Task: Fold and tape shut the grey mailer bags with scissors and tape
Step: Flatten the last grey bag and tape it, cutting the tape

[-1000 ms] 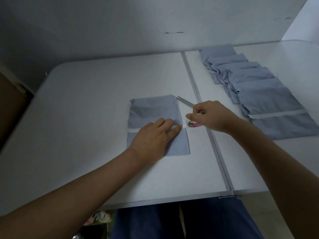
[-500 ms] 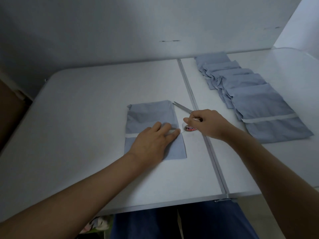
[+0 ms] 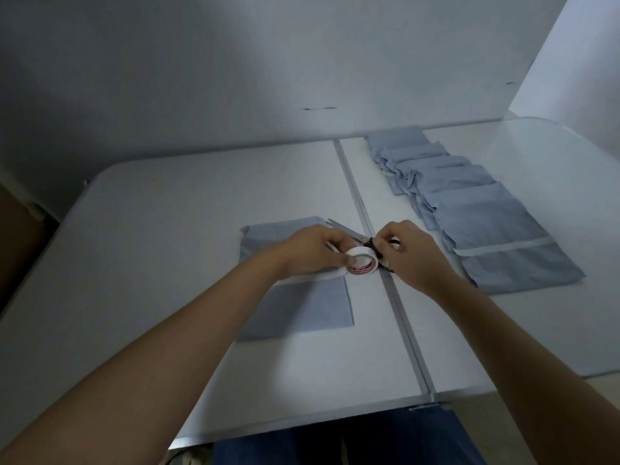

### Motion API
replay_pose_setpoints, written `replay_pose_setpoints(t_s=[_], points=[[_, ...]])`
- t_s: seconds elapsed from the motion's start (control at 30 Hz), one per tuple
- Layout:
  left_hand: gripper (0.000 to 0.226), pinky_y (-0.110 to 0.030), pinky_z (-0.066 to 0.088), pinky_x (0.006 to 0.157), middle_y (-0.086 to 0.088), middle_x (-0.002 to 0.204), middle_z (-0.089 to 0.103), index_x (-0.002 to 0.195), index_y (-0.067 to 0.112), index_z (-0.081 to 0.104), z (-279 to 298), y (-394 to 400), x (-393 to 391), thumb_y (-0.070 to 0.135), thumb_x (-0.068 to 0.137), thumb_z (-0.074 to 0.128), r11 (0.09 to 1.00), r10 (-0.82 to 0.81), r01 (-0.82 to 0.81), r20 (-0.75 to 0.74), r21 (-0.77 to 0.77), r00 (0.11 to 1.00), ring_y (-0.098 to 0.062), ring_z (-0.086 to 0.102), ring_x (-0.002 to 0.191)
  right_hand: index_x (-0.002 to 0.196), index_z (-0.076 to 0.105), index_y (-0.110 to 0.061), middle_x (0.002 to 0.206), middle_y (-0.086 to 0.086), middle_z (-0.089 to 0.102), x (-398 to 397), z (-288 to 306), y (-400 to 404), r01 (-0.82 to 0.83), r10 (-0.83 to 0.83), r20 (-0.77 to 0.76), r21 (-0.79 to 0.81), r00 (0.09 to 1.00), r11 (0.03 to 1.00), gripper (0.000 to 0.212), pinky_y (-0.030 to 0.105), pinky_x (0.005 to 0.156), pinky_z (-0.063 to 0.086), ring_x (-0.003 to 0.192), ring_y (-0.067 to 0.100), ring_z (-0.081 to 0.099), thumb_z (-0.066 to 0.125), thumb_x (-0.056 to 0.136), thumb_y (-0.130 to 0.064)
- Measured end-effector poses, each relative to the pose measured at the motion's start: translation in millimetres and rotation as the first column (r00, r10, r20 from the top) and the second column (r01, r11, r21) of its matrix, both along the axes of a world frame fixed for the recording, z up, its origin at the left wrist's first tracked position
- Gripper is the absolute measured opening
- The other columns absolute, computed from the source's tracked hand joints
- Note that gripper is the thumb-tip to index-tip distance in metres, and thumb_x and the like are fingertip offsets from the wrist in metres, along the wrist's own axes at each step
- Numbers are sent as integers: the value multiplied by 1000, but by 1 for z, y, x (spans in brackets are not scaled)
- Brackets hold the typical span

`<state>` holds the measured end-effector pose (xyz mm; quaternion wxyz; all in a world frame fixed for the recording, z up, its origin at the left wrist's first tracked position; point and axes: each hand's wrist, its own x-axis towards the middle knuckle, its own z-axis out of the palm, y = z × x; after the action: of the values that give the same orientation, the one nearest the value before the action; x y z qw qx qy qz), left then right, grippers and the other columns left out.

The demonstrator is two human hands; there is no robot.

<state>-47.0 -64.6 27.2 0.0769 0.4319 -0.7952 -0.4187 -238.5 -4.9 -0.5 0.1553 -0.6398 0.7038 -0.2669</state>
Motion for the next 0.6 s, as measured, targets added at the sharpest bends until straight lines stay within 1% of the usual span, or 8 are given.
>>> replay_pose_setpoints(t_s=[0.07, 0.13, 0.23, 0.3, 0.37, 0.43, 0.53, 0.6], points=[[15, -10, 41, 72, 19, 83, 65, 94, 26, 70, -2, 0, 1, 33, 82, 74, 1000, 7, -7, -16, 17, 1000, 1, 56, 78, 93, 62, -11, 97, 6, 55, -12, -3, 0, 40, -50, -113, -90, 992, 995, 11, 19, 62, 37, 76, 13, 53, 51, 91, -13], [13, -12, 42, 72, 16, 83, 66, 93, 26, 71, -3, 2, 2, 32, 82, 75, 999, 19, -19, -23, 35, 1000, -1, 55, 78, 100, 62, -10, 101, 8, 53, -17, -7, -1, 10, -20, -193, -54, 981, 998, 13, 28, 68, 40, 87, 22, 54, 56, 89, -11], [13, -16, 44, 77, 11, 87, 68, 93, 27, 72, -4, 4, 2, 29, 81, 76, 996, 46, -43, -42, 73, 998, -3, 56, 81, 108, 59, -10, 107, 9, 54, -18, -11, -4, -32, 46, -317, 50, 947, 998, 20, 27, 69, 35, 93, 24, 52, 60, 88, -16], [14, -17, 44, 80, 9, 92, 70, 94, 26, 72, -3, 6, 4, 25, 81, 76, 996, 52, -47, -65, 81, 997, -2, 58, 83, 108, 59, -9, 108, 11, 53, -16, -9, -5, -27, 51, -395, 66, 917, 997, 24, 30, 73, 37, 97, 26, 49, 63, 87, -20], [17, -19, 46, 83, 3, 99, 70, 98, 24, 71, -3, 8, 7, 22, 82, 76, 995, 58, -52, -79, 81, 995, -4, 58, 86, 105, 58, -5, 107, 12, 52, -13, -8, -4, -24, 53, -378, 82, 924, 996, 28, 35, 76, 41, 96, 28, 49, 67, 85, -23], [20, -23, 49, 87, -2, 102, 69, 103, 21, 70, -5, 11, 10, 18, 83, 74, 992, 69, -58, -99, 111, 993, -6, 59, 86, 103, 54, -3, 104, 14, 55, -6, -6, -2, 7, 41, -344, 137, 938, 990, 28, 38, 72, 42, 93, 30, 54, 64, 88, -24], [23, -30, 51, 91, 2, 97, 65, 108, 19, 69, -11, 17, 12, 16, 85, 71, 986, 130, -111, -155, 124, 979, -9, 59, 84, 104, 51, -6, 97, 12, 62, -4, 1, 2, 68, -2, -434, 136, 901, 988, 25, 32, 63, 38, 87, 31, 60, 57, 92, -27], [22, -27, 50, 90, 2, 100, 65, 111, 15, 68, -18, 22, 16, 14, 88, 67, 981, 194, -186, -176, 61, 965, -10, 59, 86, 105, 50, -7, 94, 10, 63, -6, 10, 7, 115, -36, -455, 146, 890, 983, 29, 31, 62, 40, 82, 28, 60, 54, 94, -34]])
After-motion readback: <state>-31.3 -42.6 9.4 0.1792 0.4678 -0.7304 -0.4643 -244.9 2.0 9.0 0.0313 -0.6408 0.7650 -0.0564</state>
